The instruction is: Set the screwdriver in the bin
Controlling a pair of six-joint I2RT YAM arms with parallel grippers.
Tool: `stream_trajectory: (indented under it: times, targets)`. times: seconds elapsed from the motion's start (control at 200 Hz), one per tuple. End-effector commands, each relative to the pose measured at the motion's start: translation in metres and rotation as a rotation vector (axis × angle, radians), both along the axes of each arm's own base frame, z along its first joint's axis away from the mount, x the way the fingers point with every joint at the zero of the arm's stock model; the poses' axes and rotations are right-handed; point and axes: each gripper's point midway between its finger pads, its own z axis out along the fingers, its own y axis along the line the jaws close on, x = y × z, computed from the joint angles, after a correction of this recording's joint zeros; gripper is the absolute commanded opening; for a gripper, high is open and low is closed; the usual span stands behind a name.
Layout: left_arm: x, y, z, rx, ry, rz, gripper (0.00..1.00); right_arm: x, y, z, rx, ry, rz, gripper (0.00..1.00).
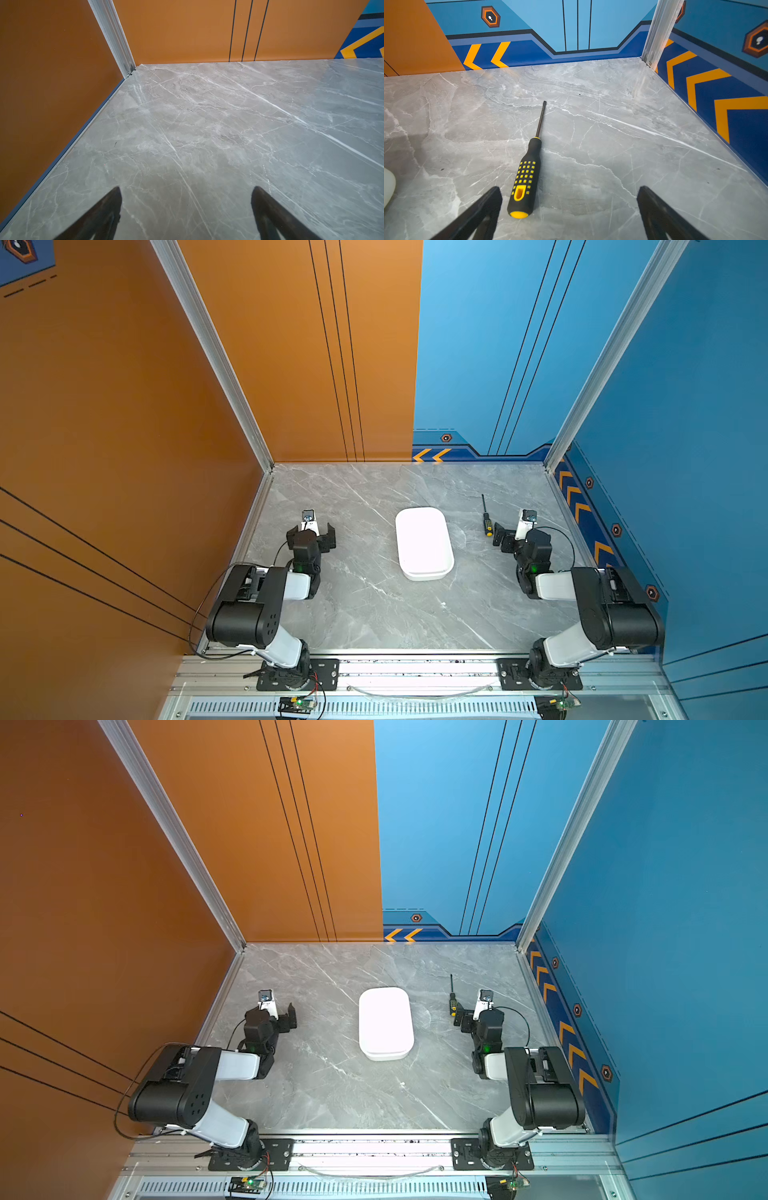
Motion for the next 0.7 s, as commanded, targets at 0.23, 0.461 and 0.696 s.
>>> stream_trajectory:
  times: [0.23,0.461,0.696]
  targets:
    - [-0.006,-0.007,0.030,0.083,0.011,0.027,0.98,0.002,0.002,0.000,0.001,0.007,0.018,1.00]
    - [-0.002,-0.047,0.081,-0.023,0.059,-0.140,0.98,0.005,0.004,0.009,-0.016,0.068,0.010,0.96]
    - [-0.002,-0.090,0.076,-0.162,0.164,-0.287,0.98,0.020,0.017,0.038,0.065,0.339,0.051,0.94]
